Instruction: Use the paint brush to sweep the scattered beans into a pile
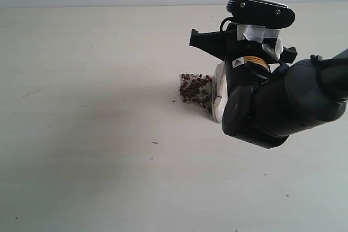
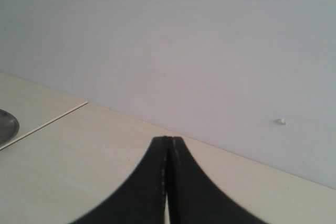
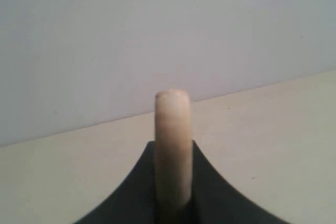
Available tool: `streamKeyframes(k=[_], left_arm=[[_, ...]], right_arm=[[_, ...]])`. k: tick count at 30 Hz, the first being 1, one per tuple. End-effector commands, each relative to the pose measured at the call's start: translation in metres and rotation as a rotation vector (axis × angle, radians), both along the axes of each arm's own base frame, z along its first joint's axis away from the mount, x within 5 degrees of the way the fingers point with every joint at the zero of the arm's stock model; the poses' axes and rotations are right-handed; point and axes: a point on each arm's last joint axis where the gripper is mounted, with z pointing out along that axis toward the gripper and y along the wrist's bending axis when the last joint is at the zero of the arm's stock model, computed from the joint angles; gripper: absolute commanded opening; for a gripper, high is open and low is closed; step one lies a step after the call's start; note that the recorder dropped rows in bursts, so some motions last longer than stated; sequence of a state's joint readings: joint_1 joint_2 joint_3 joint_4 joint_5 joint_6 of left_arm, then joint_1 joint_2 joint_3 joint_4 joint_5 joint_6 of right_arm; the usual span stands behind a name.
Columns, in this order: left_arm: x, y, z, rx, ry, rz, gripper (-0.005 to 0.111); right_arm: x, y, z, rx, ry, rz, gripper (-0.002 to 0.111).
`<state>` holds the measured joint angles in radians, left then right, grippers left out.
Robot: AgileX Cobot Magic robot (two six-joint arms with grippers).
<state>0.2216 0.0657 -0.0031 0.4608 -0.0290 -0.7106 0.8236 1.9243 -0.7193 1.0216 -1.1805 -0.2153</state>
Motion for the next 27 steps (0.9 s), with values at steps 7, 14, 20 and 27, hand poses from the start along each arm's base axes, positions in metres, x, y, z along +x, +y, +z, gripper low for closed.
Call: streamKeyframes(k=[7,14,20,27], left_arm=[[0.000,0.000,0.000,0.004,-0.006,-0.004,0.000],[0.000,0.000,0.000,0.004,-0.006,-0.004,0.000],[0.000,0.000,0.000,0.004,-0.006,-0.004,0.000],[0.000,0.000,0.000,0.004,-0.006,-0.004,0.000]], right_arm=[[-0.006,-0.012,0.041,-0.141,-0.025,-0.040,0.000],[-0.033,-0.030,0.070,-0.121,-0.120,0.097,0.000],[-0.062,-0.043,0.075,-0.167,-0.176,0.327,0.000],[-0.071,-0.043,0.085,-0.273,-0.089,0.599,0.000]])
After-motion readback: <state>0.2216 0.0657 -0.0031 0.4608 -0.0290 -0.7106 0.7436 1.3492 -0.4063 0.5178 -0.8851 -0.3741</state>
